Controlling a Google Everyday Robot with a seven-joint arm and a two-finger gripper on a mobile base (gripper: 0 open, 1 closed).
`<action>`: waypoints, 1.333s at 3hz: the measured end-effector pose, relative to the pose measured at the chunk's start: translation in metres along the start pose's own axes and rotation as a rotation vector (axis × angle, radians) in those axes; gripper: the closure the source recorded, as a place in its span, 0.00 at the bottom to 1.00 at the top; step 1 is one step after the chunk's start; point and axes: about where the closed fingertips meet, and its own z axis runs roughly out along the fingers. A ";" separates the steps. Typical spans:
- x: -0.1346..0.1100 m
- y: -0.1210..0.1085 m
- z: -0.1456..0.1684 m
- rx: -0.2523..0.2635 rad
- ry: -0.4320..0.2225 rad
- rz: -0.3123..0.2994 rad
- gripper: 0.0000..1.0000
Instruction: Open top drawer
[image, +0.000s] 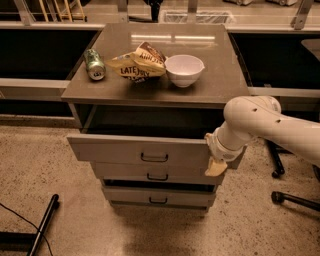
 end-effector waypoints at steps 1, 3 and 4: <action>0.000 0.000 0.000 0.000 0.000 0.000 0.33; 0.000 0.000 0.000 0.000 0.000 0.000 0.00; 0.002 0.004 -0.006 -0.018 -0.003 0.034 0.00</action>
Offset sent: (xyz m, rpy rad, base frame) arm 0.0000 0.0000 0.0002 0.0000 0.0000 0.0000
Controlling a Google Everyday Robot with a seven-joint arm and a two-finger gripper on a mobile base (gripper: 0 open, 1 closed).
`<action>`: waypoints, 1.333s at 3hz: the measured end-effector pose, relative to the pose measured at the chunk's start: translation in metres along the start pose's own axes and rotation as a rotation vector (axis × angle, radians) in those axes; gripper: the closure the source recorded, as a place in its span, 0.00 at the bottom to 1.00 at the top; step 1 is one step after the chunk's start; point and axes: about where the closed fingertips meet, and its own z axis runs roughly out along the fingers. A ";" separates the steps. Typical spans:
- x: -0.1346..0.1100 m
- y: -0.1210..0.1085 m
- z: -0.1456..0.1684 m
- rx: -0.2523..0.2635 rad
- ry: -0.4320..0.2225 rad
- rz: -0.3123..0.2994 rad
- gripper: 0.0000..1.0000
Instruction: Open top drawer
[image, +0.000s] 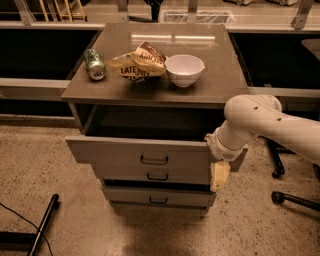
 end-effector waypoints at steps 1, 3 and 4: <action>-0.007 0.020 -0.004 -0.083 0.049 0.019 0.19; -0.013 0.049 -0.017 -0.184 0.063 0.061 0.65; -0.017 0.054 -0.018 -0.212 0.059 0.056 0.61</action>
Offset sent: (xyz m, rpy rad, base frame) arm -0.0638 0.0049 0.0170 -0.0834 0.2466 -0.0661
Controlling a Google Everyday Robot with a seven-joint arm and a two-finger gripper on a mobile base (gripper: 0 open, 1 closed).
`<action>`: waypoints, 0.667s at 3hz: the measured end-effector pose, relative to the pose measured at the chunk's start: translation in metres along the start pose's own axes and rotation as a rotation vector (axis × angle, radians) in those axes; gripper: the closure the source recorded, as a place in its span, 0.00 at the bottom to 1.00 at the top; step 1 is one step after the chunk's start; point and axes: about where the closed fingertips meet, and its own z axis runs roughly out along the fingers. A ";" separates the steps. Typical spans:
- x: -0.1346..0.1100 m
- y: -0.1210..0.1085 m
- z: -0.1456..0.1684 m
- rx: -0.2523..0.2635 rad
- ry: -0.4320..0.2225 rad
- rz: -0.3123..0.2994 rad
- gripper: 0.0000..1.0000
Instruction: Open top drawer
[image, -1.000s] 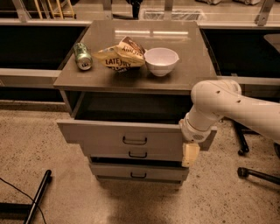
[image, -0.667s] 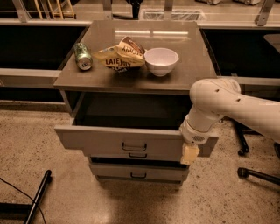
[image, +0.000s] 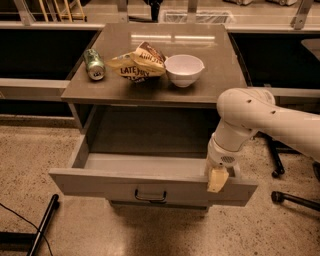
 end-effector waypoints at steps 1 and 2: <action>0.000 0.000 0.000 0.000 0.000 0.000 0.30; 0.000 0.000 0.000 0.000 0.000 0.000 0.07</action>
Offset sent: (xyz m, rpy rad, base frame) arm -0.0001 0.0000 0.0000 0.0000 0.0003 0.0001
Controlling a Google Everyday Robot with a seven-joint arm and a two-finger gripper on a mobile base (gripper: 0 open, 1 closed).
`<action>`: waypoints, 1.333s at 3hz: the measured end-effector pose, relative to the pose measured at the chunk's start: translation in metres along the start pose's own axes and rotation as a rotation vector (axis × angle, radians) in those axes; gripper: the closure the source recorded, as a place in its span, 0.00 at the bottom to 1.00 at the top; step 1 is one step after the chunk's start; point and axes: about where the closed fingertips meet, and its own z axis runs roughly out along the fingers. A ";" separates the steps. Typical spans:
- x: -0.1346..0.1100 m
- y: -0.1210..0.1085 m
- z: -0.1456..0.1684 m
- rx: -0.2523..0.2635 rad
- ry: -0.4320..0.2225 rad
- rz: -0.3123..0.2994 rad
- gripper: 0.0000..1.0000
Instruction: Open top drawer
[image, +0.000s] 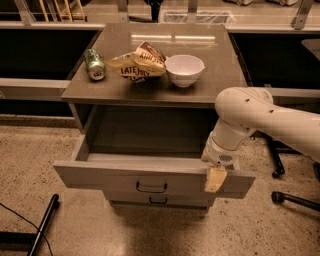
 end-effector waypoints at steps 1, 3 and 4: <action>-0.008 0.010 -0.025 0.049 0.007 -0.039 0.00; -0.034 0.030 -0.106 0.189 0.070 -0.105 0.27; -0.041 -0.004 -0.121 0.256 0.070 -0.163 0.50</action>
Offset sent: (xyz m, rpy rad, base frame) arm -0.0379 0.0146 0.1239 -0.0847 -0.1960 0.0396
